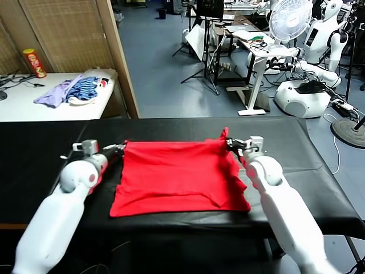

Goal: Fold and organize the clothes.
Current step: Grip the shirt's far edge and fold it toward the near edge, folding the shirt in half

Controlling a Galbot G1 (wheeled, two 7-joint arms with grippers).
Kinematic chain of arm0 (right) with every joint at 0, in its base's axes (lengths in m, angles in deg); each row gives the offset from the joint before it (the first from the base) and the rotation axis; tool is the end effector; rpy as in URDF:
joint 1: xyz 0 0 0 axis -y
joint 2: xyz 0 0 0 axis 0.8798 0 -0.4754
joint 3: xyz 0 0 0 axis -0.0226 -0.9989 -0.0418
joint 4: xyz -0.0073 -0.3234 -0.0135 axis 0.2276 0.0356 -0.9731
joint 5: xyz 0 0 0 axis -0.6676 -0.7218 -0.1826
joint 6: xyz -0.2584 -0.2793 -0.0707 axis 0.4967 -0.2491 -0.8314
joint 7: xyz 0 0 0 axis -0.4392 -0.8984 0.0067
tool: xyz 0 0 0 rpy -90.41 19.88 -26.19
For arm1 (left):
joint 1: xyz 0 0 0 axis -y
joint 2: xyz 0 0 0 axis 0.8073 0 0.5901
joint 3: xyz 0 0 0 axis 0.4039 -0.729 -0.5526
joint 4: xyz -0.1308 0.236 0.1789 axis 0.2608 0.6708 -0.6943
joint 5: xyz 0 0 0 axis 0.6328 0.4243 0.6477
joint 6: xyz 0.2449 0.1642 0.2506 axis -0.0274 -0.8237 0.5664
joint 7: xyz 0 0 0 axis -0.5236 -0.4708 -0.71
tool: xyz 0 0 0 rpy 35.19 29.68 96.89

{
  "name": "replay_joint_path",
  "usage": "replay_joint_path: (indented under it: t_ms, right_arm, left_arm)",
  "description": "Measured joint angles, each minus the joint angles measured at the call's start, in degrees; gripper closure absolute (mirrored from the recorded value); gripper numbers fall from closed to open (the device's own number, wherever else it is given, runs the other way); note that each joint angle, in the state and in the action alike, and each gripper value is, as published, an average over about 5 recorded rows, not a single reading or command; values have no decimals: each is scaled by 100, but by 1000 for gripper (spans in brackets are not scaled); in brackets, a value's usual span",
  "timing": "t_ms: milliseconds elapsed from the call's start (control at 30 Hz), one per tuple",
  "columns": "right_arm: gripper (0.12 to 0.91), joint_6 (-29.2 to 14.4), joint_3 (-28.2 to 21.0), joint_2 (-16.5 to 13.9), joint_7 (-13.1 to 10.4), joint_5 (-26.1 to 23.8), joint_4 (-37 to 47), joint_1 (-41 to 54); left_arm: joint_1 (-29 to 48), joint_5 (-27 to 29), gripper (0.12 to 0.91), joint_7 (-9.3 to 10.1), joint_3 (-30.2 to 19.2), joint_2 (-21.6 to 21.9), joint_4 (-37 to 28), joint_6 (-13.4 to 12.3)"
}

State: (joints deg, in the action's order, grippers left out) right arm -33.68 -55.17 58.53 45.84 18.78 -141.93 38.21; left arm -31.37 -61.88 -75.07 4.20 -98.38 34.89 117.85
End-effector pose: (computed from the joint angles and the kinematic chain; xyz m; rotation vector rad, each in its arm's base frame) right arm 0.4108 -0.0446 -0.2013 0.3335 -2.6560 -0.1319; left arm 0.3956 0.1047 -0.2026 -0.2191 -2.6570 0.0894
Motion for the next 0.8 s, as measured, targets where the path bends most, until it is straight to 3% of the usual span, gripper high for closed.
replay_joint_path:
  t_ms: [267, 633, 700, 800]
  right_arm:
    - [902, 351, 162, -293, 13, -12, -670, -752]
    - [899, 416, 351, -333, 52, -297, -1186, -1531]
    - [867, 392, 414, -332, 88, -299, -1256, -1623]
    - [740, 355, 554, -337, 151, -291, -1391, -1755]
  left_arm:
    - [-1134, 432, 904, 28, 439, 302, 1008, 11]
    - [-2422, 1090, 904, 2, 772, 286, 1669, 32]
    - [-2525, 1177, 899, 19, 775, 255, 1733, 76]
    - [-2627, 1267, 832, 43, 795, 212, 1828, 118]
